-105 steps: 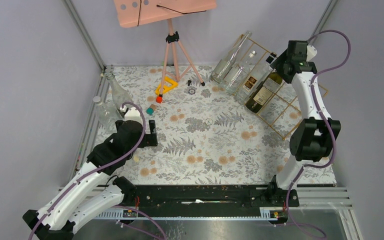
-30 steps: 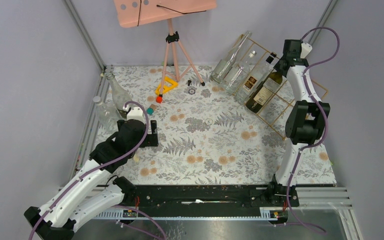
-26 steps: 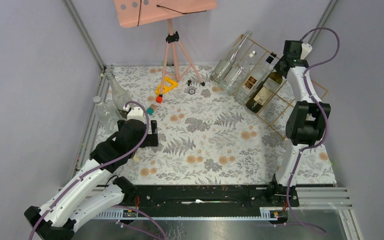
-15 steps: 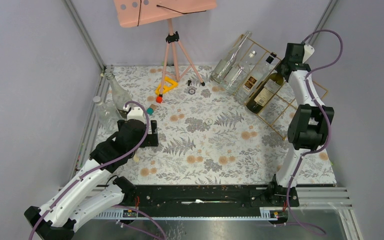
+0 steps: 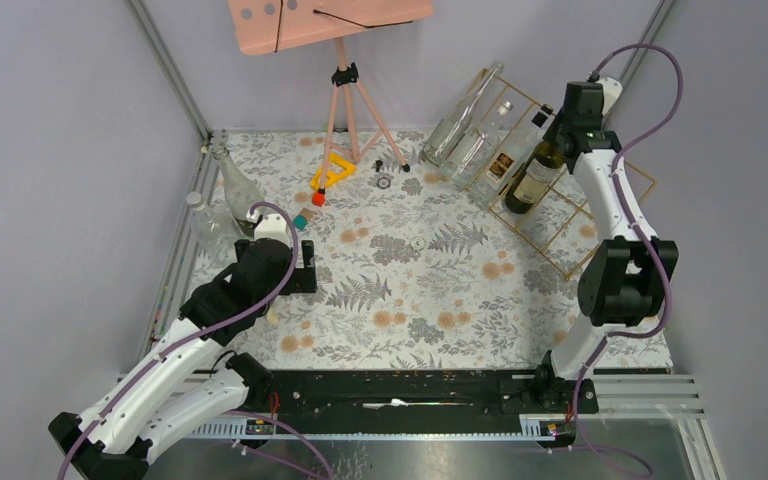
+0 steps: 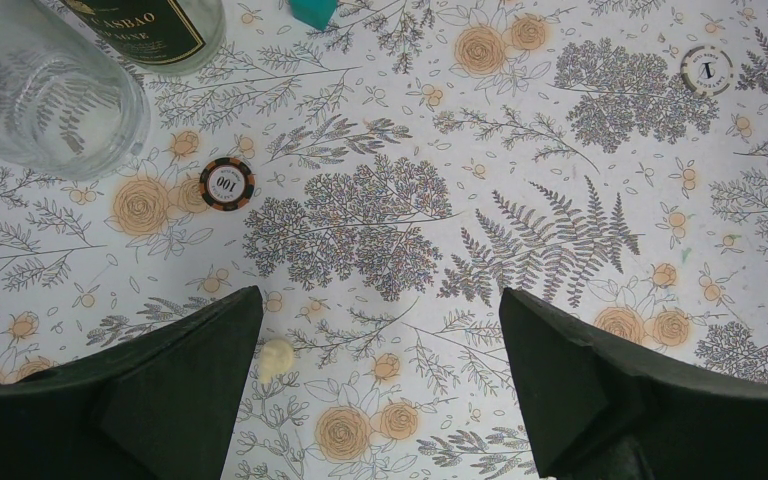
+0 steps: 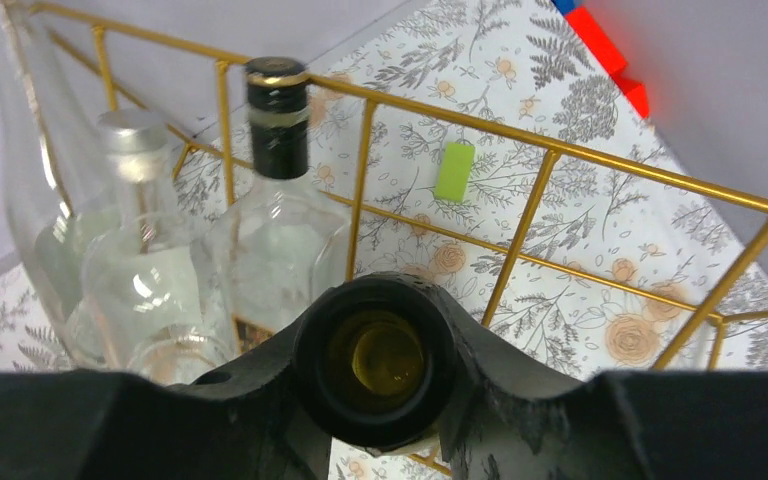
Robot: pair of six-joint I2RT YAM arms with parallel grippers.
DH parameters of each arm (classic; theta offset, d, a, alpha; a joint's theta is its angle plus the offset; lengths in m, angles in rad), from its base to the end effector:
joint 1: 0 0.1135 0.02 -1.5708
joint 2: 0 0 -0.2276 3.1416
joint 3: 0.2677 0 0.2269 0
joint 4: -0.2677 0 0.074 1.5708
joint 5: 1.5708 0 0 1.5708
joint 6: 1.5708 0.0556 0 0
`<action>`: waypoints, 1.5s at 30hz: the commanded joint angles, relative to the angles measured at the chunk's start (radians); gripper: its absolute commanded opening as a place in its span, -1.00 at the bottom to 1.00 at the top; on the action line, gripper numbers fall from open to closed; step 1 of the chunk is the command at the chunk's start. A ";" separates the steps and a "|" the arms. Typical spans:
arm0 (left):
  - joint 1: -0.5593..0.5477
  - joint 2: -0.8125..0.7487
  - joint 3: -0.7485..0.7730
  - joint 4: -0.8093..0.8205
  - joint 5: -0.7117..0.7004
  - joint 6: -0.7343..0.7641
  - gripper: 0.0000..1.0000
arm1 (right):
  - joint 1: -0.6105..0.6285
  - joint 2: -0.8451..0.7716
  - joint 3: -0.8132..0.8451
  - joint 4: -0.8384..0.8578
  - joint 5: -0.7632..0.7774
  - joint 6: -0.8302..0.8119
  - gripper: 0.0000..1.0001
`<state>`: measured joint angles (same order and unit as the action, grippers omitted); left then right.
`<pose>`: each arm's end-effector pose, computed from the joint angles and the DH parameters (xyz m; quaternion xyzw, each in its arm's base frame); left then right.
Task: Take the wine bottle off the wine rack
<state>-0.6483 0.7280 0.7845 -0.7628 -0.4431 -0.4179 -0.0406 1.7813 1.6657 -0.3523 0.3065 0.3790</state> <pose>0.1417 -0.0774 0.2566 0.0104 0.8905 -0.0358 0.4534 0.4042 -0.0332 0.3132 0.2535 0.8067 -0.0410 0.5323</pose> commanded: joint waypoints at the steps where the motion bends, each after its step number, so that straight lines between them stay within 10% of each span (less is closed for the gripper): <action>1: -0.004 -0.011 0.006 0.030 0.012 0.007 0.97 | 0.090 -0.176 -0.007 0.137 0.065 -0.090 -1.00; 25: -0.004 -0.058 0.002 0.046 0.010 0.000 0.97 | 0.545 -0.631 -0.338 0.180 0.104 -0.207 -1.00; 45: -0.004 -0.099 -0.007 0.064 0.015 -0.002 0.98 | 1.152 -0.616 -0.551 0.321 0.251 -0.290 -1.00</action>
<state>-0.6483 0.6411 0.7822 -0.7464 -0.4335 -0.4187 1.0225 1.1721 1.1118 -0.2546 0.4652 0.1425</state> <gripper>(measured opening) 0.988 0.412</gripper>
